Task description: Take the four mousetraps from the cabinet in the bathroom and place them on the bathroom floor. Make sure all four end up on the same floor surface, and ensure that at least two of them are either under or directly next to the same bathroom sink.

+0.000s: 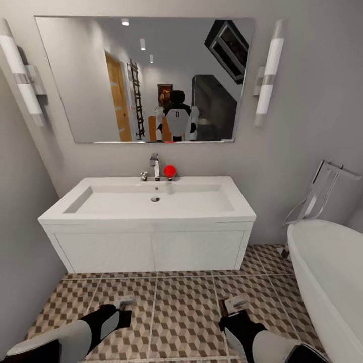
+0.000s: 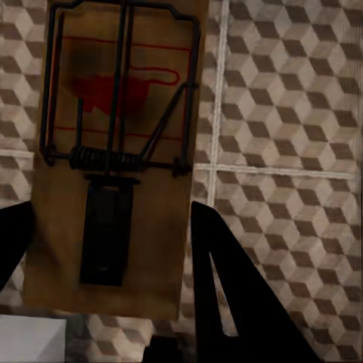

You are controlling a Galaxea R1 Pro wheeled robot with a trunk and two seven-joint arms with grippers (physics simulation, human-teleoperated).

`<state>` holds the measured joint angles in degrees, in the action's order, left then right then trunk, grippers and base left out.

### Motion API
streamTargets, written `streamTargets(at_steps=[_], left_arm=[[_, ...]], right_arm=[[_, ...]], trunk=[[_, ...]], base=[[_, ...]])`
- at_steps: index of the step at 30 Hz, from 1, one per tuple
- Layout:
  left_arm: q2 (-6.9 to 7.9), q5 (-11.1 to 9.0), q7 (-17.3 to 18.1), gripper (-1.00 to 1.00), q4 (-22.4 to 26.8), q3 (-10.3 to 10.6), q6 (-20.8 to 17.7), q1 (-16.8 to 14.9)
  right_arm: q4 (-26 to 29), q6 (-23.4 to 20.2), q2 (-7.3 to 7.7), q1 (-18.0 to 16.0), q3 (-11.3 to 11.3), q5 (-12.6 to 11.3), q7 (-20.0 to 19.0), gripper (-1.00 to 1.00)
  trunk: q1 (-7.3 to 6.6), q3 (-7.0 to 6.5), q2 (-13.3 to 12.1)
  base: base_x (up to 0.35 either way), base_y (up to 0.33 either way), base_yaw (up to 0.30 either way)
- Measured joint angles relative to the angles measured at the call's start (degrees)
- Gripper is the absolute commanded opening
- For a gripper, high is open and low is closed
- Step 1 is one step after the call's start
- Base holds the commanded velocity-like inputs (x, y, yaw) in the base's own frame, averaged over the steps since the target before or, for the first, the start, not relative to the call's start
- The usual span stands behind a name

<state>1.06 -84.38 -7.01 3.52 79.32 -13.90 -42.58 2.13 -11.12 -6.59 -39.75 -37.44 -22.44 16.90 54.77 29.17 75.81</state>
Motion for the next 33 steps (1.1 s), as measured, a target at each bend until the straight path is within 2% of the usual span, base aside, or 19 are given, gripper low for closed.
streamTargets(at_steps=[4, 8, 10, 13, 16, 21, 27, 33], left_arm=[[-0.07, -0.03, -0.15, -1.00, 0.06, -0.01, -0.46, -2.90], [0.02, -0.07, -0.21, -1.00, -0.01, -0.01, -0.55, -3.70], [0.22, -0.10, -0.20, -1.00, -0.07, -0.01, -0.53, -3.80], [0.13, -0.13, -0.18, -1.00, 0.01, -0.02, -0.49, -3.84], [-0.61, -1.44, 0.22, -1.00, 1.06, -0.99, -0.35, -3.82], [-0.64, -1.56, 1.09, -1.00, 2.22, -1.78, -0.59, -3.56], [-1.20, -1.39, 2.88, -1.00, 4.21, -3.72, -0.37, -3.44], [-1.24, -1.22, 3.32, -1.00, 6.14, -3.97, -0.34, -3.43]], right_arm=[[0.05, -2.20, -0.79, -2.98, -0.01, -0.03, -0.05, -1.00], [0.05, -2.60, -1.06, -4.39, 0.06, -0.15, -0.17, -1.00], [0.05, -2.54, -1.09, -4.55, 0.06, 0.05, -2.28, -1.00], [-0.02, -2.53, -1.07, -4.60, 0.06, 0.31, -8.52, -1.00], [0.98, -2.21, -1.16, -5.57, -0.39, 0.57, -8.00, -1.00], [1.52, -2.07, -1.32, -5.75, -0.24, 0.56, -8.53, -1.00], [3.24, -0.36, -1.52, -6.15, -0.23, 0.54, -8.80, -1.00], [3.52, 0.97, -1.52, -6.19, -0.23, 0.53, -8.87, -1.00]], trunk=[[0.88, 0.72, 1.60], [1.76, 1.44, 3.21], [2.20, 1.80, 4.01], [2.86, 2.34, 5.21], [2.86, 2.34, 5.22], [2.86, 2.34, 5.22], [2.86, 2.34, 5.22], [2.86, 2.34, 5.22]], base=[[0.000, 0.000, 0.000], [0.000, 0.000, 0.000], [0.000, 0.000, 0.000], [0.000, 0.000, 0.000], [0.000, 0.000, 0.000], [0.000, 0.000, 0.000], [0.000, 0.000, 0.000], [0.000, 0.000, 0.000]])
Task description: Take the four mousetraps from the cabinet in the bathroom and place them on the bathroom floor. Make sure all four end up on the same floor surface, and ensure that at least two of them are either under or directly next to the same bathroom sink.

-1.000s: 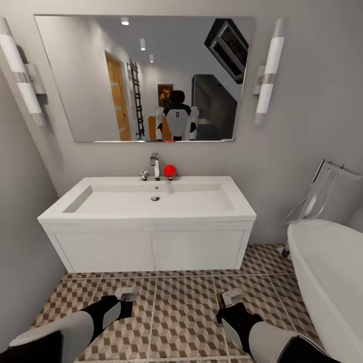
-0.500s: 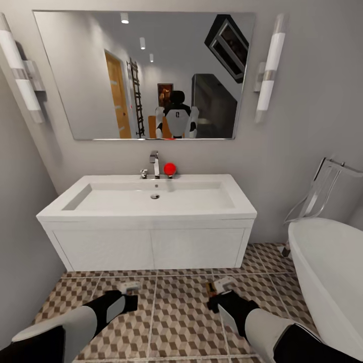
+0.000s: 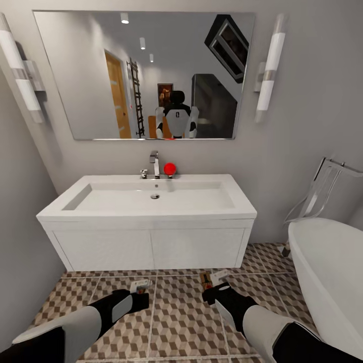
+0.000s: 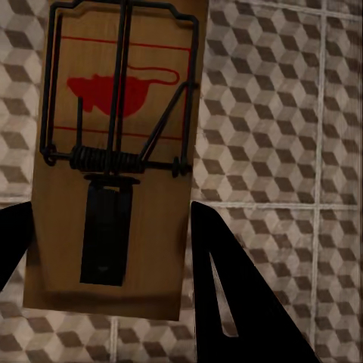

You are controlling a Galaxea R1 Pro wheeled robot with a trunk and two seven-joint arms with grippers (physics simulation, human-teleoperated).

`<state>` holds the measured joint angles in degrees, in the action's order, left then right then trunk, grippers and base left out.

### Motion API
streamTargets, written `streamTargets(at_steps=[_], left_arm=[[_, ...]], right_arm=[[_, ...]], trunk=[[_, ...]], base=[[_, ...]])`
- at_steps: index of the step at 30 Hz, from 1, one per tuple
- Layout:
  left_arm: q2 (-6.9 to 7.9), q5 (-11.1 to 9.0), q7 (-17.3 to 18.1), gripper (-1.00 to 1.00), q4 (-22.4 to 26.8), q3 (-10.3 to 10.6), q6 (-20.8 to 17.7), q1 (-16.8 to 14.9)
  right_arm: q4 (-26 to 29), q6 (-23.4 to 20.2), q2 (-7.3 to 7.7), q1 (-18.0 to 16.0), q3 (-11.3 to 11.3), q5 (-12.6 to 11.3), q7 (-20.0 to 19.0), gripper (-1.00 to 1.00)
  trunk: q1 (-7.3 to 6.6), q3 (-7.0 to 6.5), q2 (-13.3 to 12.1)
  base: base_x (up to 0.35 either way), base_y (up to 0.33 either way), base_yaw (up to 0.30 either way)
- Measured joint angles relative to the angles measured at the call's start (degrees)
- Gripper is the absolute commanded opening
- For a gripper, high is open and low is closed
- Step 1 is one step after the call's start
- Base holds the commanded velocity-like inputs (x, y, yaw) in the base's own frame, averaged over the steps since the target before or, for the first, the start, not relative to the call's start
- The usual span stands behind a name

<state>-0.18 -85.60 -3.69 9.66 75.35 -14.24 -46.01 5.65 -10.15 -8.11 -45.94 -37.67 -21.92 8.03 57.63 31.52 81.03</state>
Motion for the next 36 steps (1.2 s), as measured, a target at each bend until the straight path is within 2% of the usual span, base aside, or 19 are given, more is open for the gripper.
streamTargets(at_steps=[6, 14, 20, 24, 33, 36], left_arm=[[0.25, -0.23, 0.04, -1.00, 1.93, -0.28, 0.81, 0.00], [0.01, -0.47, -0.10, -1.00, 2.08, -0.34, 3.28, 0.00], [-0.24, -0.47, -0.21, -1.00, 2.12, -0.31, 3.54, 0.01], [-0.96, -0.51, -0.55, -1.00, 1.90, -0.39, 3.54, 0.01], [-1.15, -0.57, -0.84, -1.00, 1.46, -0.60, 3.57, 0.00], [-1.21, -0.53, -2.00, -1.00, 1.41, -0.57, 3.64, 0.00]], right_arm=[[0.02, 0.04, -0.03, 0.00, 0.00, 0.00, -0.01, -1.00], [-0.04, 0.07, 0.01, 0.00, 0.06, 0.00, -0.01, -1.00], [0.00, 0.14, -0.02, 0.00, 0.09, -0.01, -0.01, -1.00], [0.03, 0.15, 0.00, 0.00, 0.09, -0.01, -0.01, -1.00], [0.01, 0.15, 0.02, 0.00, 0.09, -0.01, -0.01, -1.00], [0.02, 0.15, 0.02, 0.00, 0.09, -0.01, -0.01, -1.00]], trunk=[[0.00, 0.00, 0.00], [0.00, 0.00, 0.00], [1.31, 1.07, 2.39], [2.19, 1.79, 4.00], [4.17, 3.41, 7.61], [4.83, 3.95, 8.81]], base=[[0.000, 0.000, 0.000], [0.000, 0.000, 0.000], [0.000, 0.000, 0.000], [0.000, 0.000, 0.000], [0.000, 0.000, 0.000], [0.000, 0.000, 0.000]])
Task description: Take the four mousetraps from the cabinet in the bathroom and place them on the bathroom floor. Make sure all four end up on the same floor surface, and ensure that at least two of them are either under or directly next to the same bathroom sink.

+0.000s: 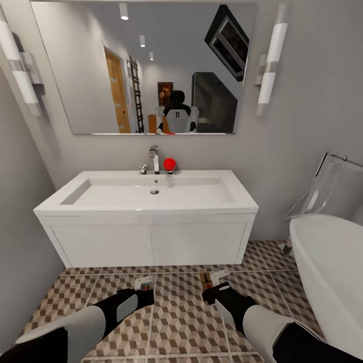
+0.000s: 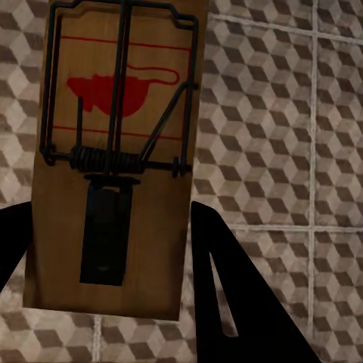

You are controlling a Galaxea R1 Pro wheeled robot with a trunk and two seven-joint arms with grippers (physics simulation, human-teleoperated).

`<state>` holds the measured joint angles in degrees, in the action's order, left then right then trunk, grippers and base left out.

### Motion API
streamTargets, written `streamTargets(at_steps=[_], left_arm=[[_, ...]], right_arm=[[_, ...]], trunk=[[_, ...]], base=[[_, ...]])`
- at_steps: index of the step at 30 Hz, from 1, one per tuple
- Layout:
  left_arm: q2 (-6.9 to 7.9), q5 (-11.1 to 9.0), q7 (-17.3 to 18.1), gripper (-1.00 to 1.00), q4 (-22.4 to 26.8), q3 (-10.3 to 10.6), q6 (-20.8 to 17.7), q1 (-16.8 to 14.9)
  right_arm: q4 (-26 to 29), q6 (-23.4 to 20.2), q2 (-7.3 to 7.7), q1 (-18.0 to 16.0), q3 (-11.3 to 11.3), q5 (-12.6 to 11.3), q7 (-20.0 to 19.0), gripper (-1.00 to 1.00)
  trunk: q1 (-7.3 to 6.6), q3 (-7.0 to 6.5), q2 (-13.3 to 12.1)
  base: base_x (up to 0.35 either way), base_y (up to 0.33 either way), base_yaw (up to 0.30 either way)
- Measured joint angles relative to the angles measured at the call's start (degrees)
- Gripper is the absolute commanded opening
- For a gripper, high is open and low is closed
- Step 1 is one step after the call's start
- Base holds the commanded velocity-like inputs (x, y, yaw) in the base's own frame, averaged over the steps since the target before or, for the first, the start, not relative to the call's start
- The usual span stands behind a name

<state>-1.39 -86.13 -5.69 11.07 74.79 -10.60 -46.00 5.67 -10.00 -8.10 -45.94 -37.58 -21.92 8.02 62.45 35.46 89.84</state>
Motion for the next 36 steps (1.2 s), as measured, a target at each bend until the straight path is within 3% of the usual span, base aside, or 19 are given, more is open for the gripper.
streamTargets(at_steps=[4, 8, 12, 21, 36], left_arm=[[-0.28, -0.02, -5.38, -1.00, 0.38, 0.03, -0.06, 0.00], [-1.71, 0.00, -15.25, -1.00, 0.69, 0.09, -0.22, 0.00], [-2.45, 0.03, -21.40, -1.00, 0.79, 0.03, -0.05, 0.00], [-3.19, -0.12, -23.31, -1.00, 0.79, 0.00, 0.09, 0.00], [-3.29, -0.19, -23.36, -1.00, 0.78, 0.09, 0.10, 0.00]], right_arm=[[-0.02, 0.19, 0.00, 0.00, 0.00, 0.00, -0.05, -1.00], [-0.21, 1.49, -0.06, 0.05, 0.00, -0.17, 0.33, -1.00], [-0.70, 1.91, -0.14, 0.28, 0.07, -0.73, 0.76, -1.00], [-0.87, 2.11, -0.85, 0.60, 0.07, -0.88, 7.43, -1.00], [-0.86, 2.08, -0.88, 0.61, 0.04, -0.84, 8.28, -1.00]], trunk=[[0.88, 0.72, 1.60], [1.76, 1.44, 3.21], [2.64, 2.15, 4.81], [4.61, 3.77, 8.42], [7.91, 6.46, 14.44]], base=[[0.000, 0.000, 0.000], [0.000, 0.000, 0.000], [0.000, 0.000, 0.000], [0.000, 0.000, 0.000], [0.000, 0.000, 0.000]])
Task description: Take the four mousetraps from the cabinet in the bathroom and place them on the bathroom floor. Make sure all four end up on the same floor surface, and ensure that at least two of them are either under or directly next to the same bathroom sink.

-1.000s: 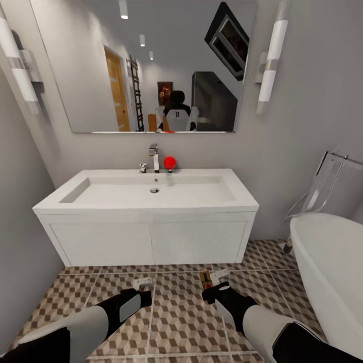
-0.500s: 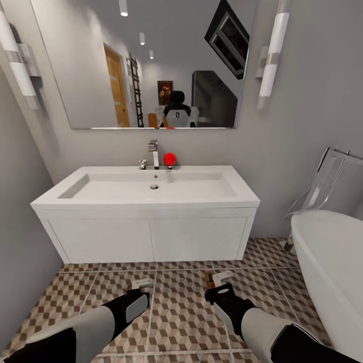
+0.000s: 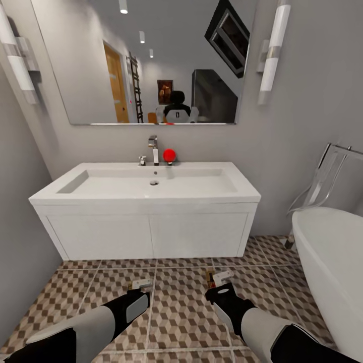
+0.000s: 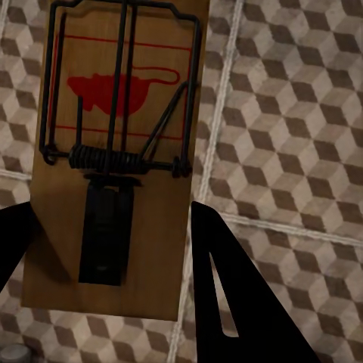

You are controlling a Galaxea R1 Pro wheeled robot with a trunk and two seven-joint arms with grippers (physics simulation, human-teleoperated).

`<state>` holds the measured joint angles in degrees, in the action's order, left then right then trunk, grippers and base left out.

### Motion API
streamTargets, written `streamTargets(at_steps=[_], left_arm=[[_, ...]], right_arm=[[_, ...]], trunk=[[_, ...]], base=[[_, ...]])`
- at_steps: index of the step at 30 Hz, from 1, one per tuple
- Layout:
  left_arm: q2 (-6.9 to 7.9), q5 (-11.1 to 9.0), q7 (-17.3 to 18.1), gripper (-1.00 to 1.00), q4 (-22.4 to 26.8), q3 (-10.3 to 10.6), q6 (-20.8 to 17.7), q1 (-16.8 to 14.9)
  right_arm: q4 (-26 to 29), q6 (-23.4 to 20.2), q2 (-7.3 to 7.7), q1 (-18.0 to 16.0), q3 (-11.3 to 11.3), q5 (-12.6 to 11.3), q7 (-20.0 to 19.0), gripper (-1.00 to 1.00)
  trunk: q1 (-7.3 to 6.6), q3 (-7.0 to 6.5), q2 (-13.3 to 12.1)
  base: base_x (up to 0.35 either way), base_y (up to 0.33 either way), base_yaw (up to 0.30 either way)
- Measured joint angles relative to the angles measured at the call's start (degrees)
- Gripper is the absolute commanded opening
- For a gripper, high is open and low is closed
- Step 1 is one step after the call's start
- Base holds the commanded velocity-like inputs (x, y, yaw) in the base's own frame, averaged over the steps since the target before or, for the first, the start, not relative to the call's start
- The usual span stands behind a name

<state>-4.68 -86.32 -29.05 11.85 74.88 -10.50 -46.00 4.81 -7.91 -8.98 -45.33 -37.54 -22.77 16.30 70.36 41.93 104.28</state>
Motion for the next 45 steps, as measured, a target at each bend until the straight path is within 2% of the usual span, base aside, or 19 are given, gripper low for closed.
streamTargets(at_steps=[45], left_arm=[[0.00, 0.00, 0.00, -1.00, -0.08, 0.00, -0.03, 0.00]], right_arm=[[0.00, -0.03, -0.26, 0.00, 0.00, 0.02, 0.00, -1.00]], trunk=[[9.89, 8.08, 18.05]], base=[[0.000, 0.000, 0.000]])
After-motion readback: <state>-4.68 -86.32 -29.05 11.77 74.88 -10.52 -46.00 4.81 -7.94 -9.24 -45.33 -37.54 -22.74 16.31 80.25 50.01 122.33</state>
